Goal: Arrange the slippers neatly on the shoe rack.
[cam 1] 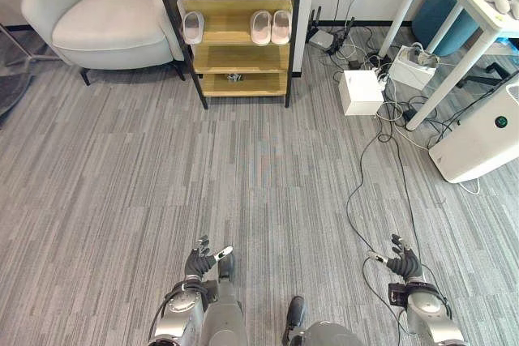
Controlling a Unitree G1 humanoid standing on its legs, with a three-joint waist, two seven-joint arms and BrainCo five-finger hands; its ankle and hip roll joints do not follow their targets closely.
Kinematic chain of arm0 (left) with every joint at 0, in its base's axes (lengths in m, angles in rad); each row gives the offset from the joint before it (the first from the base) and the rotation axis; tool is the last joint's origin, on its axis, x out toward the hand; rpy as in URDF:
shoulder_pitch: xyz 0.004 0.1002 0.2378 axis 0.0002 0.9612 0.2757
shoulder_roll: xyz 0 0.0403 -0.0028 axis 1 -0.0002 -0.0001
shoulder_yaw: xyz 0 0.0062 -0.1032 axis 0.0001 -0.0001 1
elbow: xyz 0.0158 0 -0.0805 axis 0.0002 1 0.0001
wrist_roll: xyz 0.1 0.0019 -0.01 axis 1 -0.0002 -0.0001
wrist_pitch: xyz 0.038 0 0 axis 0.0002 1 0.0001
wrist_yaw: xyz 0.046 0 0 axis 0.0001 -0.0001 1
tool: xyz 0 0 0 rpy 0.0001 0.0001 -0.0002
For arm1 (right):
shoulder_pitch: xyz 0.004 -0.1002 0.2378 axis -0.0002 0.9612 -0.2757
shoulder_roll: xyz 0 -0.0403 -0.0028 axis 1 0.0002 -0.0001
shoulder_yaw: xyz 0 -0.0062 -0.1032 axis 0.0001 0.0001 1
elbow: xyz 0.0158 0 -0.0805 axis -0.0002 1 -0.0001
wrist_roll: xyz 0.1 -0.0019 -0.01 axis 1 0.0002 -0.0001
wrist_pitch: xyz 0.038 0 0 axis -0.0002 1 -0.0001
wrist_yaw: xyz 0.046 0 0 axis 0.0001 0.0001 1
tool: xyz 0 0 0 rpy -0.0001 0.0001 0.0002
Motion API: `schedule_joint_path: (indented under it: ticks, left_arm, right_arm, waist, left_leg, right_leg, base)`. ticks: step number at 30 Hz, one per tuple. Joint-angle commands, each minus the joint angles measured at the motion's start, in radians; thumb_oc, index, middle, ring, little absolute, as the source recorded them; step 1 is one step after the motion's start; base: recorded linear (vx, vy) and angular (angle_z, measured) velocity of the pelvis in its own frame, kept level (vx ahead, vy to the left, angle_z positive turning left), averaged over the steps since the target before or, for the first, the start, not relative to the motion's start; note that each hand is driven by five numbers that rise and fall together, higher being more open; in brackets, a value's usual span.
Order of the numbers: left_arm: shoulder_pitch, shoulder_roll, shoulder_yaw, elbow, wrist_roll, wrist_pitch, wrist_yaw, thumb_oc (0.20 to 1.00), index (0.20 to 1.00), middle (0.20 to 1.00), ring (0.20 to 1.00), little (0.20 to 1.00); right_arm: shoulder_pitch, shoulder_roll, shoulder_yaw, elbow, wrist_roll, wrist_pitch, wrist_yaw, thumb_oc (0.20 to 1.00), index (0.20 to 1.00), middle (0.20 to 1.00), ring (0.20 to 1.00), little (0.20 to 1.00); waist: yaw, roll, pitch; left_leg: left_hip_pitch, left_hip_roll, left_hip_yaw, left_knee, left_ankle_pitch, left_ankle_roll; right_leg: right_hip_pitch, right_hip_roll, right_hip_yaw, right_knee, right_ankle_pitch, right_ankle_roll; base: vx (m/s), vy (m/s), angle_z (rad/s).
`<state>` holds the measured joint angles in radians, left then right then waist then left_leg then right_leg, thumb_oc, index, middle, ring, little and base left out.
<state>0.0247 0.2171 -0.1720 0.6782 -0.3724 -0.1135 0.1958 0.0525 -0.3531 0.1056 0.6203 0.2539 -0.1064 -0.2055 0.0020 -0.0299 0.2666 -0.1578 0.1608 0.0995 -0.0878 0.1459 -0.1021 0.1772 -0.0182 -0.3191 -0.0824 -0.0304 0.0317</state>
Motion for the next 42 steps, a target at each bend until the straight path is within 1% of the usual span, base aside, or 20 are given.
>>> schedule_joint_path:
  ticks: [1, 3, 6, 9, 12, 13, 19, 21, 23, 25, 26, 27, 28, 29, 31, 34, 35, 36, 37, 42]
  left_arm:
    - [-0.012, 0.049, 0.012, -0.043, 0.019, -0.028, 0.003, 1.0, 1.0, 1.0, 1.0, 1.0]
    - [-0.008, 0.059, 0.004, -0.051, 0.036, -0.026, 0.0, 1.0, 1.0, 1.0, 1.0, 1.0]
    - [-0.017, 0.073, -0.015, -0.066, 0.047, -0.023, -0.007, 1.0, 1.0, 1.0, 1.0, 1.0]
    - [-0.022, 0.084, -0.031, -0.098, 0.057, -0.02, -0.011, 1.0, 1.0, 1.0, 1.0, 1.0]
    - [-0.026, 0.083, -0.025, -0.125, 0.042, -0.029, -0.012, 1.0, 1.0, 1.0, 1.0, 1.0]
    - [-0.029, 0.082, -0.021, -0.132, 0.04, -0.03, -0.015, 1.0, 1.0, 1.0, 1.0, 1.0]
    - [-0.054, 0.089, -0.011, -0.12, 0.093, -0.019, -0.026, 1.0, 1.0, 1.0, 1.0, 1.0]
    - [-0.047, 0.079, -0.015, -0.103, 0.108, -0.022, -0.034, 1.0, 1.0, 1.0, 1.0, 1.0]
    - [-0.038, 0.067, -0.019, -0.096, 0.097, -0.021, -0.032, 1.0, 1.0, 1.0, 1.0, 1.0]
    - [-0.023, 0.06, -0.021, -0.107, 0.072, -0.028, -0.031, 1.0, 1.0, 1.0, 1.0, 1.0]
    - [-0.026, 0.058, -0.028, -0.107, 0.061, -0.032, -0.03, 1.0, 1.0, 1.0, 1.0, 1.0]
    - [-0.027, 0.059, -0.027, -0.107, 0.061, -0.033, -0.03, 1.0, 1.0, 1.0, 1.0, 1.0]
    - [-0.046, 0.058, -0.047, -0.091, 0.048, -0.034, -0.024, 1.0, 1.0, 1.0, 1.0, 1.0]
    - [-0.046, 0.059, -0.047, -0.091, 0.048, -0.034, -0.024, 1.0, 1.0, 1.0, 1.0, 1.0]
    - [-0.038, 0.059, -0.045, -0.09, 0.046, -0.034, -0.02, 1.0, 1.0, 1.0, 1.0, 1.0]
    - [-0.023, 0.068, -0.037, -0.081, 0.049, -0.03, -0.019, 1.0, 1.0, 1.0, 1.0, 1.0]
    - [-0.018, 0.07, -0.03, -0.076, 0.049, -0.029, -0.016, 1.0, 1.0, 1.0, 1.0, 1.0]
    - [-0.014, 0.07, -0.025, -0.063, 0.058, -0.02, -0.011, 1.0, 1.0, 1.0, 1.0, 1.0]
    - [-0.013, 0.07, -0.021, -0.061, 0.061, -0.018, -0.011, 1.0, 1.0, 1.0, 1.0, 1.0]
    - [0.01, 0.063, -0.012, -0.051, 0.061, -0.015, -0.014, 1.0, 1.0, 1.0, 1.0, 1.0]
  right_arm:
    - [-0.015, -0.011, -0.011, -0.035, -0.02, -0.016, 0.005, 1.0, 1.0, 1.0, 1.0, 1.0]
    - [-0.009, 0.009, -0.01, -0.046, -0.02, -0.014, 0.012, 1.0, 1.0, 1.0, 1.0, 1.0]
    - [-0.035, 0.023, 0.009, -0.057, -0.024, -0.014, 0.011, 1.0, 1.0, 1.0, 1.0, 1.0]
    - [-0.048, 0.032, 0.02, -0.054, -0.022, -0.011, 0.01, 1.0, 1.0, 1.0, 1.0, 1.0]
    - [-0.054, 0.032, 0.016, -0.062, -0.017, -0.014, 0.011, 1.0, 1.0, 1.0, 1.0, 1.0]
    - [-0.058, 0.033, 0.013, -0.059, -0.011, -0.016, 0.007, 1.0, 1.0, 1.0, 1.0, 1.0]
    - [-0.043, 0.029, 0.0, -0.064, -0.021, -0.015, 0.005, 1.0, 1.0, 1.0, 1.0, 1.0]
    - [-0.021, 0.022, 0.003, -0.061, -0.026, -0.018, 0.019, 1.0, 1.0, 1.0, 1.0, 1.0]
    - [-0.018, 0.013, 0.003, -0.062, -0.025, -0.018, 0.026, 1.0, 1.0, 1.0, 1.0, 1.0]
    - [-0.014, 0.001, 0.008, -0.08, -0.017, -0.028, 0.032, 1.0, 1.0, 1.0, 1.0, 1.0]
    - [-0.021, -0.005, 0.014, -0.083, -0.01, -0.032, 0.035, 1.0, 1.0, 1.0, 1.0, 1.0]
    - [-0.021, -0.005, 0.014, -0.083, -0.009, -0.033, 0.035, 1.0, 1.0, 1.0, 1.0, 1.0]
    - [-0.033, -0.029, 0.019, -0.087, -0.003, -0.031, 0.033, 1.0, 1.0, 1.0, 1.0, 1.0]
    - [-0.033, -0.029, 0.019, -0.086, -0.003, -0.031, 0.033, 1.0, 1.0, 1.0, 1.0, 1.0]
    - [-0.036, -0.035, 0.02, -0.088, 0.0, -0.029, 0.03, 1.0, 1.0, 1.0, 1.0, 1.0]
    - [-0.031, -0.036, 0.02, -0.084, 0.001, -0.03, 0.03, 1.0, 1.0, 1.0, 1.0, 1.0]
    - [-0.032, -0.036, 0.023, -0.082, -0.001, -0.031, 0.028, 1.0, 1.0, 1.0, 1.0, 1.0]
    - [-0.028, -0.039, 0.028, -0.079, -0.009, -0.031, 0.028, 1.0, 1.0, 1.0, 1.0, 1.0]
    - [-0.025, -0.04, 0.026, -0.082, -0.01, -0.03, 0.026, 1.0, 1.0, 1.0, 1.0, 1.0]
    - [-0.016, -0.028, 0.021, -0.084, -0.024, -0.019, 0.032, 1.0, 1.0, 1.0, 1.0, 1.0]
  waist:
    - [0.031, -0.039, -0.048]
    - [0.035, -0.056, -0.052]
    - [0.029, -0.056, -0.028]
    - [0.012, -0.031, -0.009]
    - [-0.011, -0.015, 0.029]
    - [-0.026, -0.018, 0.042]
    - [-0.069, -0.032, 0.034]
    - [-0.081, -0.031, 0.003]
    - [-0.081, -0.015, -0.015]
    - [-0.071, -0.005, -0.014]
    - [-0.062, -0.011, -0.002]
    - [-0.064, -0.014, -0.004]
    - [-0.027, -0.049, 0.038]
    - [-0.026, -0.047, 0.039]
    - [-0.008, -0.056, 0.046]
    - [0.013, -0.07, 0.043]
    - [0.022, -0.062, 0.04]
    - [0.031, -0.046, 0.032]
    - [0.032, -0.042, 0.03]
    - [0.035, -0.03, -0.013]
  left_leg:
    - [0.007, -0.045, -0.002, 0.039, -0.006, 0.013]
    - [0.022, -0.088, 0.008, 0.064, -0.046, 0.045]
    - [0.067, -0.143, 0.01, 0.064, -0.095, 0.102]
    - [0.127, -0.157, 0.002, 0.041, -0.126, 0.125]
    - [0.213, -0.162, -0.013, 0.015, -0.166, 0.121]
    - [0.254, -0.172, -0.03, 0.006, -0.19, 0.116]
    - [0.357, -0.185, -0.072, 0.002, -0.262, 0.097]
    - [0.402, -0.171, -0.091, 0.045, -0.315, 0.089]
    - [0.406, -0.155, -0.089, 0.125, -0.305, 0.065]
    - [0.356, -0.148, -0.094, 0.318, -0.222, 0.017]
    - [0.303, -0.153, -0.104, 0.426, -0.181, 0.001]
    - [0.298, -0.157, -0.106, 0.426, -0.177, 0.002]
    - [0.144, -0.2, -0.132, 0.632, -0.131, -0.012]
    - [0.142, -0.197, -0.132, 0.638, -0.136, -0.012]
    - [0.052, -0.208, -0.116, 0.601, -0.168, 0.007]
    - [-0.001, -0.163, -0.081, 0.44, -0.211, 0.037]
    - [-0.016, -0.145, -0.099, 0.322, -0.165, 0.035]
    - [-0.024, -0.09, -0.128, 0.168, -0.068, 0.022]
    - [-0.037, -0.073, -0.123, 0.1, -0.04, 0.014]
    - [0.0, -0.085, -0.091, 0.025, -0.001, 0.014]
  right_leg:
    - [0.013, -0.16, 0.088, 0.074, -0.055, 0.118]
    - [-0.013, -0.216, 0.107, 0.168, -0.009, 0.14]
    - [-0.121, -0.273, 0.145, 0.406, 0.106, 0.132]
    - [-0.215, -0.257, 0.158, 0.518, 0.132, 0.113]
    - [-0.309, -0.211, 0.081, 0.416, 0.074, 0.105]
    - [-0.349, -0.178, 0.054, 0.289, 0.084, 0.114]
    - [-0.402, -0.119, 0.004, 0.095, 0.147, 0.135]
    - [-0.361, -0.107, 0.019, 0.103, 0.123, 0.102]
    - [-0.326, -0.086, -0.001, 0.122, 0.098, 0.078]
    - [-0.275, -0.06, 0.001, 0.119, 0.069, 0.047]
    - [-0.251, -0.055, 0.01, 0.116, 0.054, 0.032]
    - [-0.255, -0.059, 0.009, 0.115, 0.056, 0.033]
    - [-0.173, -0.065, 0.042, 0.092, 0.013, 0.0]
    - [-0.173, -0.062, 0.043, 0.092, 0.012, 0.0]
    - [-0.135, -0.065, 0.057, 0.068, 0.003, 0.006]
    - [-0.089, -0.067, 0.076, 0.049, -0.029, 0.02]
    - [-0.071, -0.056, 0.087, 0.04, -0.041, 0.026]
    - [-0.038, -0.04, 0.094, 0.033, -0.064, 0.031]
    - [-0.022, -0.041, 0.094, 0.028, -0.072, 0.035]
    - [0.032, -0.065, 0.114, 0.032, -0.09, 0.064]
  base:
    - [0.34, 0.284, -0.09]
    - [0.31, 0.326, -0.06]
    - [0.21, 0.347, 0.21]
    - [0.25, 0.264, 0.15]
    - [0.35, 0.094, 0.04]
    - [0.4, 0.003, -0.14]
    - [0.38, -0.058, 0.27]
    - [0.74, -0.173, 0.48]
    - [0.44, -0.127, 0.35]
    - [0.3, -0.155, -0.05]
    - [0.21, -0.135, -0.03]
    - [0.42, -0.237, -0.27]
    - [0.32, -0.164, -0.23]
    - [0.53, -0.187, -0.21]
    - [0.26, -0.02, -0.28]
    - [0.34, 0.034, -0.39]
    - [0.52, 0.136, -0.33]
    - [0.51, 0.167, -0.29]
    - [0.37, 0.122, -0.29]
    - [0.32, 0.187, -0.22]
